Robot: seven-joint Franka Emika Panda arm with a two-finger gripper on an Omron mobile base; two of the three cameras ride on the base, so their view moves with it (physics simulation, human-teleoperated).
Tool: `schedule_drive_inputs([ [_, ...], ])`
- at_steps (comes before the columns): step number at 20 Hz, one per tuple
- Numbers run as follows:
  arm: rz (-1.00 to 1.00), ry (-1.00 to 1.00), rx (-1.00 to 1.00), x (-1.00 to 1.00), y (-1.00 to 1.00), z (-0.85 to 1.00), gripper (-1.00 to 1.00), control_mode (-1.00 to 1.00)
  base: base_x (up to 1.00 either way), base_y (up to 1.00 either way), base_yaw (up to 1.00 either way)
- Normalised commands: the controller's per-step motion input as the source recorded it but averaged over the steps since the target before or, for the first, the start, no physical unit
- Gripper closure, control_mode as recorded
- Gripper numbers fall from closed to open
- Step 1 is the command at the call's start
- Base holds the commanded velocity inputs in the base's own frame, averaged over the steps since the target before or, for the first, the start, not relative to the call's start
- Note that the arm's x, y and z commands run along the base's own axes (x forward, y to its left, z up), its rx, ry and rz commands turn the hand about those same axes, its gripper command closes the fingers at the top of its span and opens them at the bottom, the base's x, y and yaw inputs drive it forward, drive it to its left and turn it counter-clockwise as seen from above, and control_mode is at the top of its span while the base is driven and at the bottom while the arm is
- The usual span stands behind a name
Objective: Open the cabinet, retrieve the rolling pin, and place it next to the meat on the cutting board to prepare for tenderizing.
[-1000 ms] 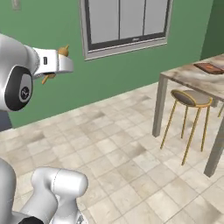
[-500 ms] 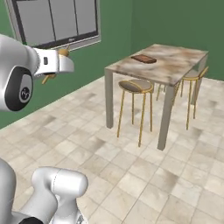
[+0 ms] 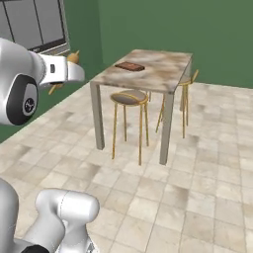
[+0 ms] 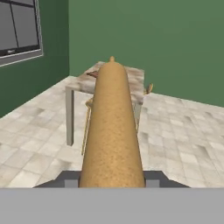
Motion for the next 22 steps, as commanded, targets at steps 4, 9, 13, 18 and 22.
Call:
schedule_drive_inputs([
  [4, 0.0, 0.0, 0.0, 0.0, 0.0, 0.0, 1.0, 1.0, 0.38, 0.73, -0.36],
  [9, 0.0, 0.0, 0.0, 0.0, 0.0, 0.0, 1.0, 1.0, 0.48, 0.74, -0.33],
  [13, 0.0, 0.0, 0.0, 0.0, 0.0, 0.0, 1.0, 1.0, 0.55, 0.89, -0.33],
  [18, 0.0, 0.0, 0.0, 0.0, 0.0, 0.0, 1.0, 1.0, 0.62, 0.82, -0.32],
  [22, 0.0, 0.0, 0.0, 0.0, 0.0, 0.0, 1.0, 1.0, 0.61, 0.83, -0.31],
])
